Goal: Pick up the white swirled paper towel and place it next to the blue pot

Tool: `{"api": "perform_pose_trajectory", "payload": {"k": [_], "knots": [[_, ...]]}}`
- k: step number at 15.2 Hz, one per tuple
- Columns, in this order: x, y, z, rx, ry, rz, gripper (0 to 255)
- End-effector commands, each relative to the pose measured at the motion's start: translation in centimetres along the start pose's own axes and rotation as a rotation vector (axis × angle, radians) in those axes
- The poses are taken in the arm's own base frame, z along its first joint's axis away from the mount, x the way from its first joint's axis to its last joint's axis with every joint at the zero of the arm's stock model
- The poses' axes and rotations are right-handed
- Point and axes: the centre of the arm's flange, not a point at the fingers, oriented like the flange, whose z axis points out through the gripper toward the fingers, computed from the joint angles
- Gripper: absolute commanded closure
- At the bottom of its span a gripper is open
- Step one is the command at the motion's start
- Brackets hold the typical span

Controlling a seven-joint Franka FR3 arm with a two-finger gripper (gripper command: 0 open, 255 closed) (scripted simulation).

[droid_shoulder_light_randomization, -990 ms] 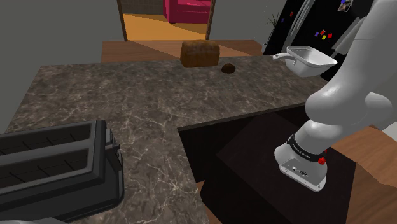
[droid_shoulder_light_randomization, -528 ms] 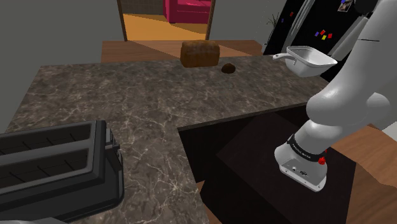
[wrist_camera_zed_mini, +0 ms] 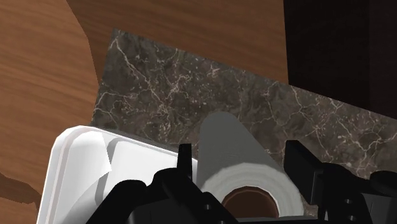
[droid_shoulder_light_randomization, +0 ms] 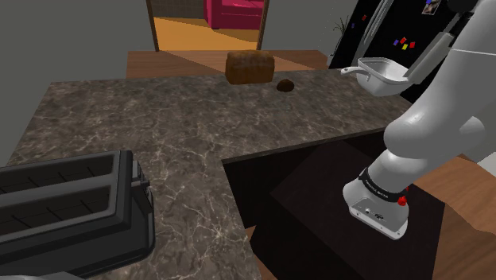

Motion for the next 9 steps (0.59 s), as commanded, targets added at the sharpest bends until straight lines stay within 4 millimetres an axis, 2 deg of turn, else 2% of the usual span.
{"api": "perform_pose_trajectory", "payload": {"k": [1, 9], "knots": [[0.2, -0.1, 1.1, -0.001, 0.0, 0.0, 255], [0.6, -0.4, 5.3, -0.001, 0.0, 0.0, 255]]}}
